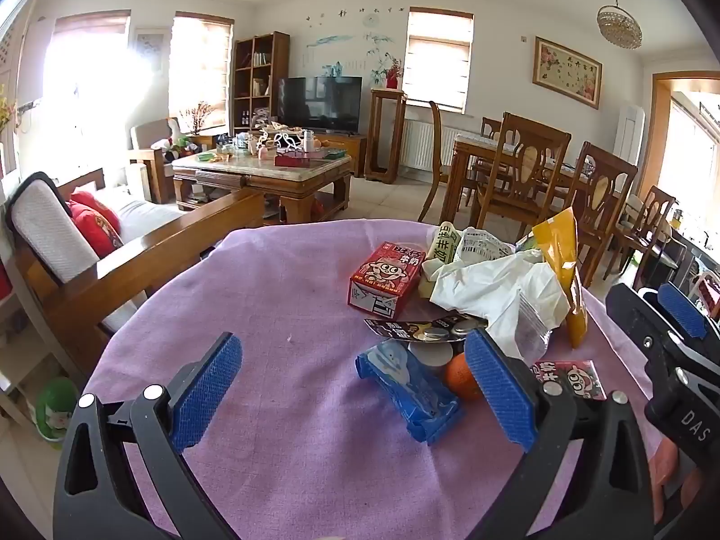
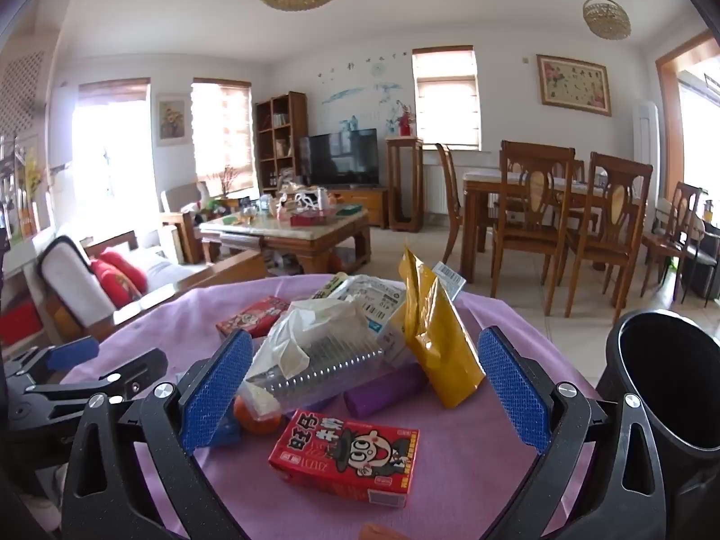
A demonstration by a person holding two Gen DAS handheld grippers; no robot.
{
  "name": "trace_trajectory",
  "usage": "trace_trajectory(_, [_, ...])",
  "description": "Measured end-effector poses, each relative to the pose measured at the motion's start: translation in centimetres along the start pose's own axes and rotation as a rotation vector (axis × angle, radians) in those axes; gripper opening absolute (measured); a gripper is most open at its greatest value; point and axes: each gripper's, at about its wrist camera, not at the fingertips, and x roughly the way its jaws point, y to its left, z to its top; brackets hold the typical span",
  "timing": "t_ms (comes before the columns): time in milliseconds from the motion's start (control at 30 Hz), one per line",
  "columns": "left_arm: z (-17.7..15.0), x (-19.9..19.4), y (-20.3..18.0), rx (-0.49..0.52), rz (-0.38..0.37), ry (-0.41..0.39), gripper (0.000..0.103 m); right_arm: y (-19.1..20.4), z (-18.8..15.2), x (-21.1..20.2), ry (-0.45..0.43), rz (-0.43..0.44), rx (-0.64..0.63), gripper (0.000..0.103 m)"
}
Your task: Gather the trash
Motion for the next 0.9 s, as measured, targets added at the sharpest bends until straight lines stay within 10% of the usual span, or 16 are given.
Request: trace_trajectory(900, [0.00, 0.01, 0.00, 0.000, 0.000, 0.003, 0.098, -0.17, 0.02, 0.06, 0.001, 0.005, 0.010, 0.099])
